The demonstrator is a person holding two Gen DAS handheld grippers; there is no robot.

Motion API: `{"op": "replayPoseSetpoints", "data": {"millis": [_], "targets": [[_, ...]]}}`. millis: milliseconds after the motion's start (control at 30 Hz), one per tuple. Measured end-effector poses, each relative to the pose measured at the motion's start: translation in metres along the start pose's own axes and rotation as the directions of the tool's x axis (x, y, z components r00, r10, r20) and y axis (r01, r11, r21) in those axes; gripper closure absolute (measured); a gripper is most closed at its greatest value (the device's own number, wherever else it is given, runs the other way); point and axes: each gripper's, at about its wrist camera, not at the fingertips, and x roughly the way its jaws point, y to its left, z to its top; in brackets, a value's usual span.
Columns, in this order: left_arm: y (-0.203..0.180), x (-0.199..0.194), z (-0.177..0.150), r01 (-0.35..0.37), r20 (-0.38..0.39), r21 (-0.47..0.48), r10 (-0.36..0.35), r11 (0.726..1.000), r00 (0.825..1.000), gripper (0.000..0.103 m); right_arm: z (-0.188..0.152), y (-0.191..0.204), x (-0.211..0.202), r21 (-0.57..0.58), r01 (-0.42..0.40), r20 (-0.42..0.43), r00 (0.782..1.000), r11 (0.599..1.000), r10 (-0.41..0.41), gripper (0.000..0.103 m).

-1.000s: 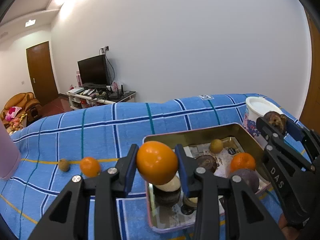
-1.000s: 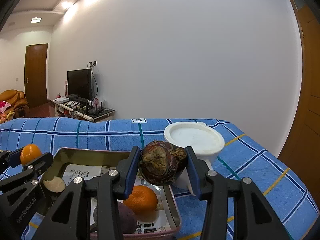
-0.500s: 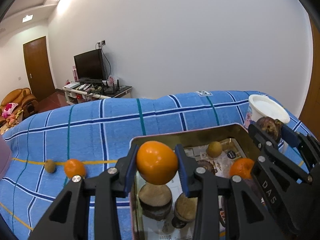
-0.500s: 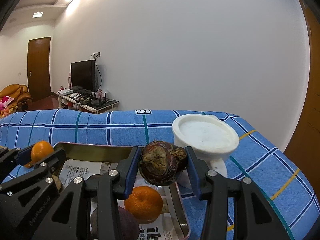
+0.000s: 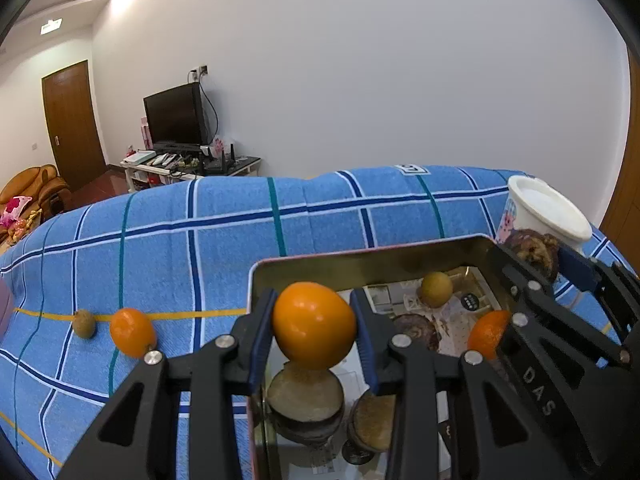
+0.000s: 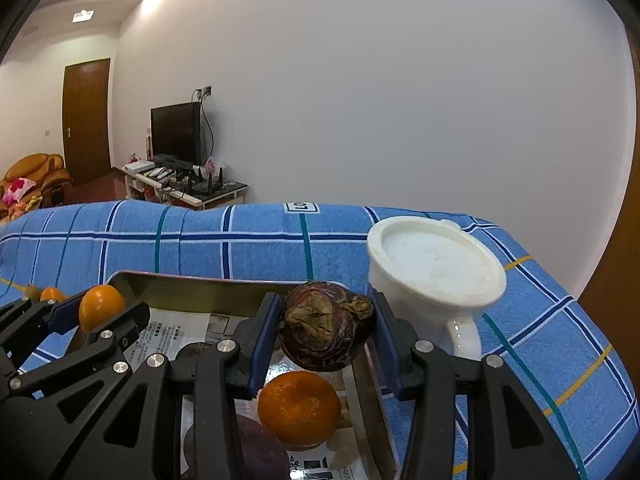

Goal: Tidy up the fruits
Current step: 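Lower the brown fruit into the tin with the right tool while the left carries the orange, then open the right tool to release the brown fruit while the left tool releases the orange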

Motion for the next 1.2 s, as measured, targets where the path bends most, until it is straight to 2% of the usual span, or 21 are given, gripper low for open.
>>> {"op": "replayPoseSetpoints", "data": {"millis": [467, 1200], "targets": [[-0.004, 0.01, 0.0, -0.004, -0.042, 0.008, 0.004, 1.0, 0.999, 0.064, 0.001, 0.011, 0.019, -0.036, -0.031, -0.079, 0.996, 0.999, 0.028, 0.055], [-0.009, 0.019, -0.002, 0.009, -0.082, 0.032, -0.006, 0.999, 0.997, 0.066, -0.001, 0.007, 0.036, 0.01, -0.114, -0.171, 0.979, 0.993, 0.114, 0.055]]}}
